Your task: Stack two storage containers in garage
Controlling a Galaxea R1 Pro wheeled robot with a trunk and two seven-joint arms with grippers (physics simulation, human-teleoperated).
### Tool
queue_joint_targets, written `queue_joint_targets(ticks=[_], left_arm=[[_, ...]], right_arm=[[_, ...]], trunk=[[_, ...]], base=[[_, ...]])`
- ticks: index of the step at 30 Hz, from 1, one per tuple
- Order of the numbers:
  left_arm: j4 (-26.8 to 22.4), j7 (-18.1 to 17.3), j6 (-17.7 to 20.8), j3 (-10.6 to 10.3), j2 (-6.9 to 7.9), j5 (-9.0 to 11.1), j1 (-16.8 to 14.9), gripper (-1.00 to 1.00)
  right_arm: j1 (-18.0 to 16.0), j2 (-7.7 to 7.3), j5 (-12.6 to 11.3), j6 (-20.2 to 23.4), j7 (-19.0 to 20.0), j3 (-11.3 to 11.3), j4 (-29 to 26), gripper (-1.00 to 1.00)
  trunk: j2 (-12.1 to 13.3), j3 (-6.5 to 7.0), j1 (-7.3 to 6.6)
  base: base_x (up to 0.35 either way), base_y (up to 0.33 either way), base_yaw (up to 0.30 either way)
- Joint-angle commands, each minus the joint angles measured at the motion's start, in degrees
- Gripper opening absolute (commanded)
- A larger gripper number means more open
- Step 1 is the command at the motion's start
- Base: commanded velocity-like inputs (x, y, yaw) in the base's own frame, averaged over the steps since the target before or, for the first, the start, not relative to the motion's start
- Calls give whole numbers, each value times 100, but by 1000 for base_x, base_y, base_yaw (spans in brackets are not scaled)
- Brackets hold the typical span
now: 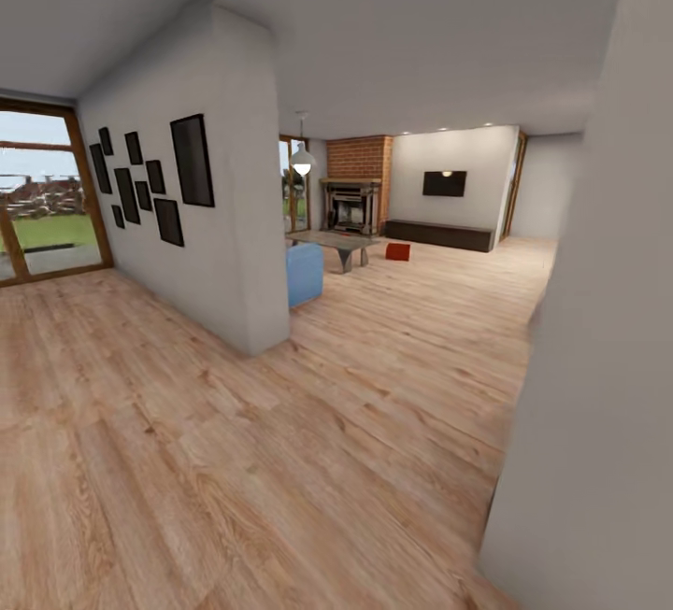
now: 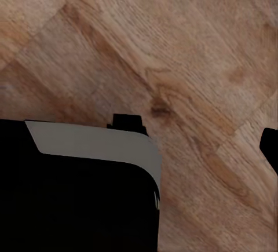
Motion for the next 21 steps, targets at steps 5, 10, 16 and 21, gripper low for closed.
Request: queue_joint_targets(ticks=[5,10,16,21], left_arm=[[-5,-3,-10,33,-2,10,-2,100],[0,-3,-10,29,-2,10,-2,100],[1,-3,0,40,5,16,-2,100],[2,-3,37,42,6,18,-2,100]], right_arm=[[-7,8,-56,-37,-9,49,17,100],[-6,5,-56,-38,-11,49,17,100],[-8,4,-56,-39,-12,49,17,100],[-4,-1,-56,-40,-9,54,17,100]], trunk=[[-3,-6,3],[-3,-6,3],[-3,-6,3],[-3,-6,3]], base=[[324,0,269],[324,0,273],[324,0,233],[324,0,29]])
